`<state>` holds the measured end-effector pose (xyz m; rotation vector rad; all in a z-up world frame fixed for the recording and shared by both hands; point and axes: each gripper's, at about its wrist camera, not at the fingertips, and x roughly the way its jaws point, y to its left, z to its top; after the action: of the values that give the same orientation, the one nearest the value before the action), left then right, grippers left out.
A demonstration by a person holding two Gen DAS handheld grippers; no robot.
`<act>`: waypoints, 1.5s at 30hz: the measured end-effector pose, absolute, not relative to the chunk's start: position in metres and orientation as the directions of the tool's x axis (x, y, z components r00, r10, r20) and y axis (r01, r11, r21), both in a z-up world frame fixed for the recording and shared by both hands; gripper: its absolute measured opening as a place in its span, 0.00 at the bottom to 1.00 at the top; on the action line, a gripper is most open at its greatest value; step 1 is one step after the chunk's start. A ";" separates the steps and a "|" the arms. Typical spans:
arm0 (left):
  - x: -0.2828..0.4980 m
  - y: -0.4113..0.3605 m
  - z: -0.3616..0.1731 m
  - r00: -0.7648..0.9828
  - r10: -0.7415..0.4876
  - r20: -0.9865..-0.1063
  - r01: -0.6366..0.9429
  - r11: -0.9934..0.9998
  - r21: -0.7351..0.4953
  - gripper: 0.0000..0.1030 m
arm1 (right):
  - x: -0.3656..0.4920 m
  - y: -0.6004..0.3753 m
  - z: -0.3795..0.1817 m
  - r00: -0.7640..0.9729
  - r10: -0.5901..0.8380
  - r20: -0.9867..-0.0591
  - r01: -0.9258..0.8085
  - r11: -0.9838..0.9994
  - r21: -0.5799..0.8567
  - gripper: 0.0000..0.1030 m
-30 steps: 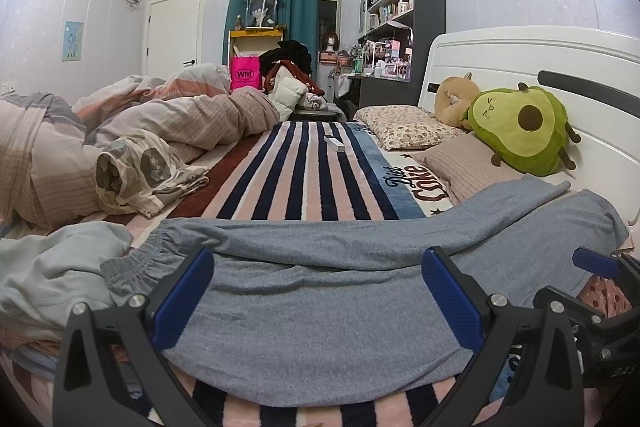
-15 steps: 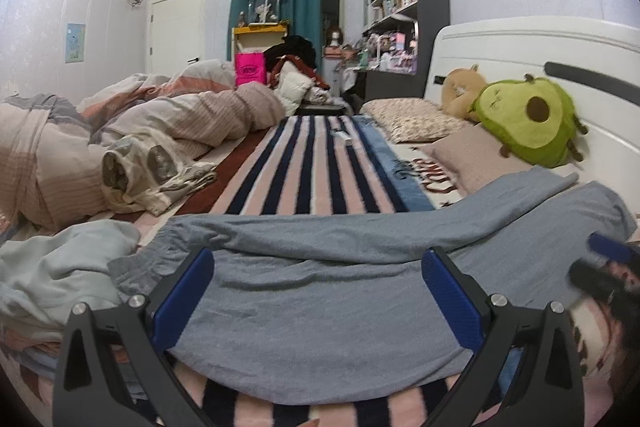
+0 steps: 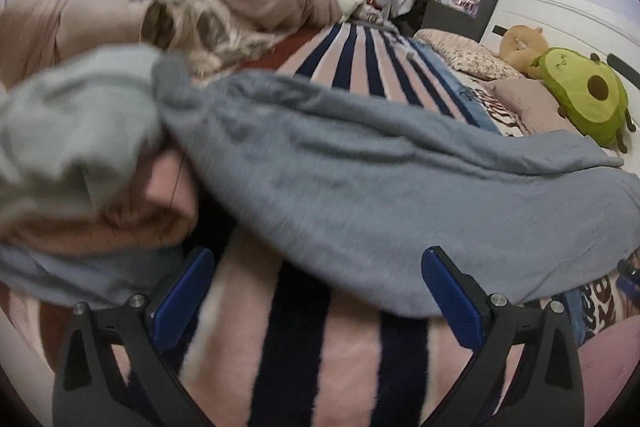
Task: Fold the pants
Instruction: 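Grasp the waistband with the left gripper while the right gripper grasps the leg hems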
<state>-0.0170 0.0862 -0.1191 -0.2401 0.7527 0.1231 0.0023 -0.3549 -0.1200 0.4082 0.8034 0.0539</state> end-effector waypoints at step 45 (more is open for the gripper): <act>0.087 0.117 -0.028 0.819 0.000 -0.574 -0.121 0.978 -0.172 0.04 | 0.135 -0.335 -0.023 0.818 0.298 -0.492 -0.235 0.954 0.187 0.04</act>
<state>0.0870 0.1175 -0.0275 -0.2051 0.6093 0.0647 0.1353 -0.3349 -0.0234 0.1199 0.5426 0.2849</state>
